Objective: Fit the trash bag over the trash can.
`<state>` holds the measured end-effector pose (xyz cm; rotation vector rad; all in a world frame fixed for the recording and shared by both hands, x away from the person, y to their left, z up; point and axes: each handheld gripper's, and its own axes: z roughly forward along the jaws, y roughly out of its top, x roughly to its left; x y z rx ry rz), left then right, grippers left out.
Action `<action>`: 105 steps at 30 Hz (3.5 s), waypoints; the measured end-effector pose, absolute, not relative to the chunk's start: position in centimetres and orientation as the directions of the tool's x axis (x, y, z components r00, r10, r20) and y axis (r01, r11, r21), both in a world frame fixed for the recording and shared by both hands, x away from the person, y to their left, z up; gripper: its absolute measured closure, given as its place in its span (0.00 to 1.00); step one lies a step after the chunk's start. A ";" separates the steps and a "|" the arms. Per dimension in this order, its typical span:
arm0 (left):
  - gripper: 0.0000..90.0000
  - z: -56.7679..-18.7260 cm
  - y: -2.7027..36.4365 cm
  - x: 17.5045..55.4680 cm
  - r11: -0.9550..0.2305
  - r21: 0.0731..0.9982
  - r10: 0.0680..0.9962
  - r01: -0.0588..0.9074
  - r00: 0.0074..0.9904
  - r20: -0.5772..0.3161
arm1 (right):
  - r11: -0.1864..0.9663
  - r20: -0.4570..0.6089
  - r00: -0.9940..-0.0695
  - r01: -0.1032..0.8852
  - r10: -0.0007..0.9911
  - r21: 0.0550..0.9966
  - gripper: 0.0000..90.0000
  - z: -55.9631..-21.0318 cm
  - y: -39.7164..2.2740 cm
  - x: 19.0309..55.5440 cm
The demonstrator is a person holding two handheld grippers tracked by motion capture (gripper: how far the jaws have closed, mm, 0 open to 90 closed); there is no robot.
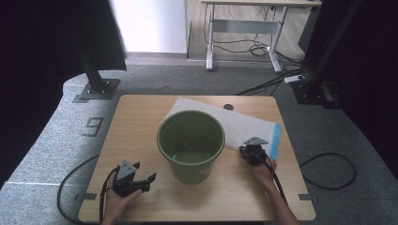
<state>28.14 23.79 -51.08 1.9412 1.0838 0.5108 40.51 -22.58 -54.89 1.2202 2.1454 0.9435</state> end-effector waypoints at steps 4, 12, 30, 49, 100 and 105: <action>0.22 -51.3 23.6 28.2 -0.289 0.815 0.836 0.503 0.547 -0.041 | 0.341 -0.067 -0.464 0.536 0.883 0.772 0.98 -54.4 -24.7 38.5; 0.22 -51.2 23.5 28.1 -0.306 0.810 0.840 0.500 0.543 -0.018 | 0.215 0.023 -0.399 0.542 0.917 0.812 0.99 -53.7 -30.2 31.5; 0.21 -51.4 24.0 28.2 -0.295 0.815 0.834 0.499 0.551 -0.036 | 0.275 -0.001 -0.486 0.493 0.874 0.825 0.49 -52.9 -24.1 33.3; 0.19 -51.6 25.0 28.2 -0.253 0.817 0.861 0.519 0.505 -0.054 | 0.384 -0.078 -0.522 0.511 0.850 0.769 0.69 -55.0 -17.4 38.3; 0.21 -52.1 22.7 29.0 -0.292 0.790 0.844 0.539 0.534 -0.052 | 0.389 -0.005 -0.618 0.489 0.786 0.780 0.44 -52.6 -17.2 35.7; 0.22 -52.1 22.9 29.0 -0.284 0.792 0.848 0.540 0.527 -0.055 | 0.390 0.011 -0.603 0.528 0.797 0.754 0.73 -53.0 -16.9 36.2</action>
